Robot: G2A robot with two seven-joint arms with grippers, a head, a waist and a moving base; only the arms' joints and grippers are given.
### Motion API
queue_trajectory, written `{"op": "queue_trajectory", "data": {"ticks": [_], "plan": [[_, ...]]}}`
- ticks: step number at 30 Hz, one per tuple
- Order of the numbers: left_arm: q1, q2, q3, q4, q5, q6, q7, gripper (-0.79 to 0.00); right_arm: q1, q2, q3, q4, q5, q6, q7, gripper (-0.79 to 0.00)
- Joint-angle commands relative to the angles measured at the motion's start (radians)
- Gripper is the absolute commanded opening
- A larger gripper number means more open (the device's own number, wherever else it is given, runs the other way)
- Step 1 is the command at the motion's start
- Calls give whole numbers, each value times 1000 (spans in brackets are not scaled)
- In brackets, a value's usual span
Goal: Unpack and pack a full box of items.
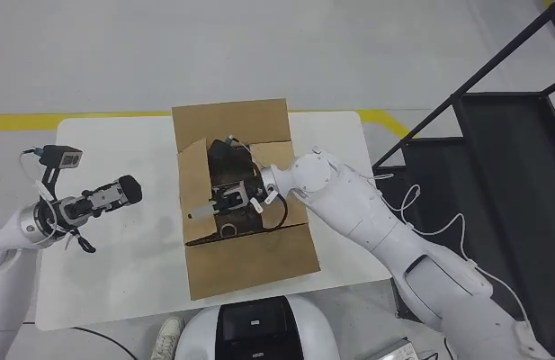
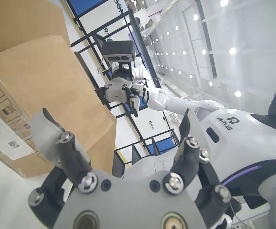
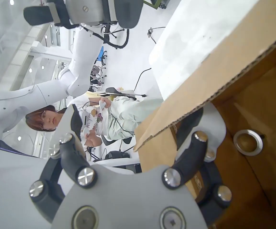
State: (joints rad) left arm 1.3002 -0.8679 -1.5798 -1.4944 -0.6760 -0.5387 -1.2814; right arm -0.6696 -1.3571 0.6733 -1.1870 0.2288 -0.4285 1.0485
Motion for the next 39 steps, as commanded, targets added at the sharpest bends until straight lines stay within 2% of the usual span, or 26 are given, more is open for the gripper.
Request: {"op": "queue_trajectory", "data": {"ticks": [1, 6, 18, 22, 25, 32, 36, 39], "plan": [[14, 1, -19, -6, -27, -4, 4, 0, 21, -13, -20, 7, -13, -14, -11, 0], [45, 2, -60, -30, -93, -9, 9, 0, 93, -65, -97, 67, -29, -33, -32, 0], [114, 1, -168, -79, -257, 6, -6, 0, 224, -239, -278, 325, 11, -73, -18, 0], [100, -1, -151, -55, -218, 37, -15, 0, 248, -290, -305, 414, 26, -78, -6, 0], [66, 0, -107, -27, -116, 106, 11, 0, 261, -318, -313, 471, 33, -96, 2, 0], [-17, -7, 0, 50, 61, 175, 78, 0, 284, -341, -289, 543, 46, -158, 19, 0], [-56, -8, 36, 78, 151, 227, 104, 0, 280, -331, -263, 533, 44, -201, 29, 0], [-83, -7, 61, 95, 241, 277, 134, 0, 277, -306, -223, 519, 47, -237, 37, 0]]}}
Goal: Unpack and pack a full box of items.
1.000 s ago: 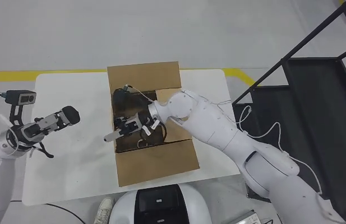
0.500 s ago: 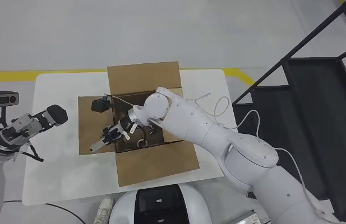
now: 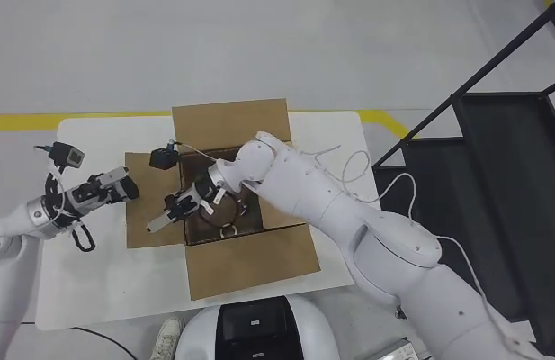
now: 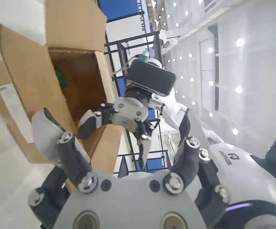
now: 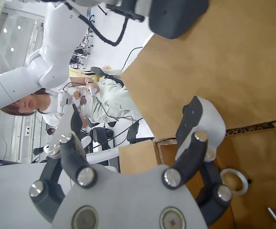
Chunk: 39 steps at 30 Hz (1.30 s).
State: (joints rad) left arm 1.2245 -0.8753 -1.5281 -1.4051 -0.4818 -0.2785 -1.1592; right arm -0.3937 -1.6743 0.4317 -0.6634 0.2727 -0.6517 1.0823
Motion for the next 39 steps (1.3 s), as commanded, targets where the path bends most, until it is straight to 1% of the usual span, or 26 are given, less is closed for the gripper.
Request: {"op": "queue_trajectory", "data": {"ticks": [1, 6, 9, 10, 12, 15, 17, 19, 21, 25, 28, 30, 32, 35, 39], "plan": [[-10, 1, 18, 4, 75, 27, 20, 0, -1, 24, 37, -12, 4, -26, 7, 0], [-5, 2, 58, -24, 194, 95, 59, 0, -25, 104, 151, -87, -23, -55, -9, 0], [-5, -2, 97, -58, 243, 138, 80, 0, -74, 163, 241, -194, -72, -36, -41, 0], [-7, -3, 107, -66, 255, 147, 85, 0, -91, 177, 263, -225, -85, -27, -50, 0], [-15, -9, 142, -88, 269, 175, 108, 0, -167, 225, 347, -355, -132, 8, -71, 0], [-31, -16, 183, -93, 281, 190, 124, 0, -296, 288, 477, -536, -164, 55, -44, 0], [-42, -21, 205, -90, 284, 192, 137, 0, -381, 322, 559, -646, -154, 91, -1, 0], [-53, -26, 222, -83, 273, 196, 146, 0, -453, 347, 628, -741, -185, 142, 4, 0], [-63, -30, 239, -74, 272, 210, 152, 0, -510, 364, 675, -812, -187, 173, 15, 0], [-82, -37, 266, -61, 259, 229, 161, 0, -578, 385, 739, -886, -179, 197, 21, 0], [-87, -41, 272, -53, 245, 215, 170, 0, -610, 394, 768, -919, -183, 200, 12, 0], [-81, -41, 258, -53, 215, 193, 169, 0, -626, 400, 781, -932, -181, 204, 5, 0], [-63, -37, 223, -63, 169, 165, 168, 0, -639, 405, 798, -927, -178, 216, -7, 0], [-15, -26, 140, -98, 84, 125, 148, 0, -650, 411, 823, -894, -158, 259, -29, 0], [51, -11, 24, -191, -12, 89, 81, 0, -668, 419, 851, -849, -125, 320, -32, 0]]}}
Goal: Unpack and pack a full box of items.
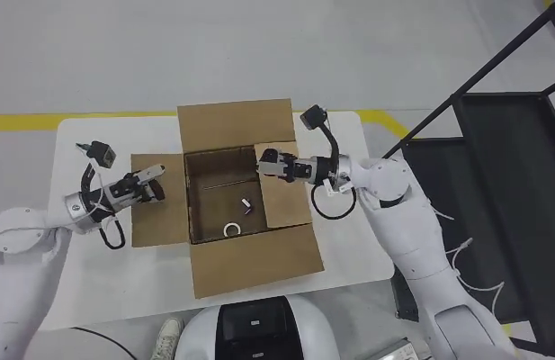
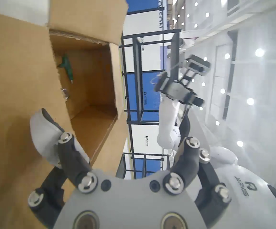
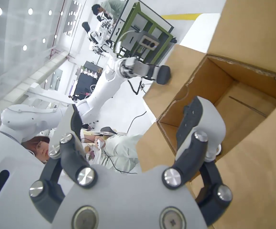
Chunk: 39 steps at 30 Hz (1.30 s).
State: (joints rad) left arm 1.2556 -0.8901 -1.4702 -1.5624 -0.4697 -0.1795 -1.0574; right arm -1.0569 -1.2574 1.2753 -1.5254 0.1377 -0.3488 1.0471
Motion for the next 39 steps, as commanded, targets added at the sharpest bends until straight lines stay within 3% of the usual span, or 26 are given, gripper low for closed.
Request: {"op": "queue_trajectory", "data": {"ticks": [1, 6, 11, 15, 20, 39], "plan": [[31, 7, -57, -70, -30, -24, -40, 0, -12, 5, 17, 29, 28, 28, 12, 0], [47, 14, -77, -203, 10, -24, -81, 0, -51, 23, 92, 103, 119, 25, 67, 0], [-15, 5, 28, -272, 68, 7, -82, 0, -128, 41, 172, 108, 190, -24, 87, 0], [-104, -13, 166, -246, 95, 43, -73, 0, -194, 54, 227, 94, 219, -41, 85, 0], [-232, -46, 316, -150, 84, 52, -37, 0, -233, 64, 254, 73, 232, -35, 82, 0], [-224, -50, 328, -136, 93, 63, 1, 0, -232, 67, 256, 80, 251, -39, 82, 0]]}}
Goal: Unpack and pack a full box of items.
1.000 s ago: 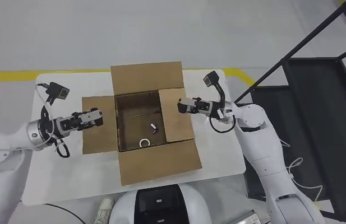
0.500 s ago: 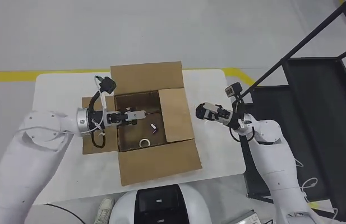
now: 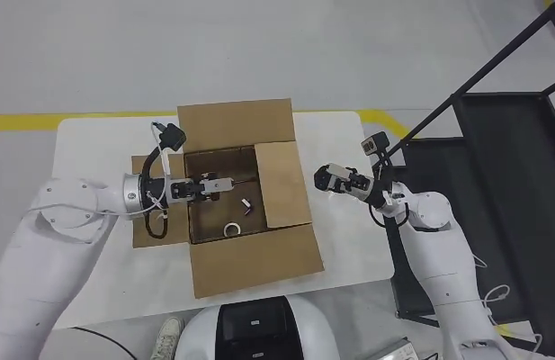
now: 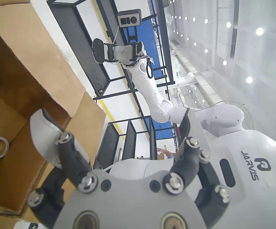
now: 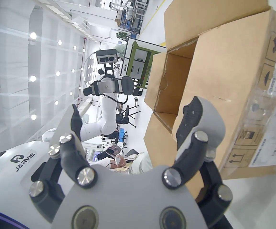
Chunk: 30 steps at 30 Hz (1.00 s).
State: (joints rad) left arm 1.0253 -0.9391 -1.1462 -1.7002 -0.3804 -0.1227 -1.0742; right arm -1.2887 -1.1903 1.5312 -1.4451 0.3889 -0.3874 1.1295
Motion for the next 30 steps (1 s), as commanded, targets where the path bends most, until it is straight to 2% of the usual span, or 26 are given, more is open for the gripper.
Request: {"op": "queue_trajectory", "data": {"ticks": [1, 4, 7, 10, 15, 19, 24, 27, 30], "plan": [[0, -4, 14, 4, 6, 13, 20, 0, 0, 0, 0, 0, 0, 0, 0, 0], [-63, -20, 75, 23, 19, 30, 21, 0, 0, 0, 0, 0, 0, 0, 0, 0], [-167, -52, 174, 86, 39, 49, 49, 0, 0, 0, 0, 0, 0, 0, 0, 0], [-274, -94, 284, 190, 72, 72, 91, 0, 0, 0, 0, 0, 0, 0, 0, 0], [-398, -171, 437, 373, 71, 89, 164, 0, 0, 0, 0, 0, 0, 0, 0, 0], [-459, -236, 526, 509, 3, 90, 180, 0, 0, 0, 0, 0, 0, 0, 0, 0], [-519, -308, 614, 666, 19, 94, 215, 0, 0, 0, 0, 0, 0, 0, 0, 0], [-534, -338, 639, 730, 35, 78, 242, 0, 0, 0, 0, 0, 0, 0, 0, 0], [-541, -355, 648, 763, 69, 49, 276, 0, 0, 0, 0, 0, 0, 0, 0, 0]]}}
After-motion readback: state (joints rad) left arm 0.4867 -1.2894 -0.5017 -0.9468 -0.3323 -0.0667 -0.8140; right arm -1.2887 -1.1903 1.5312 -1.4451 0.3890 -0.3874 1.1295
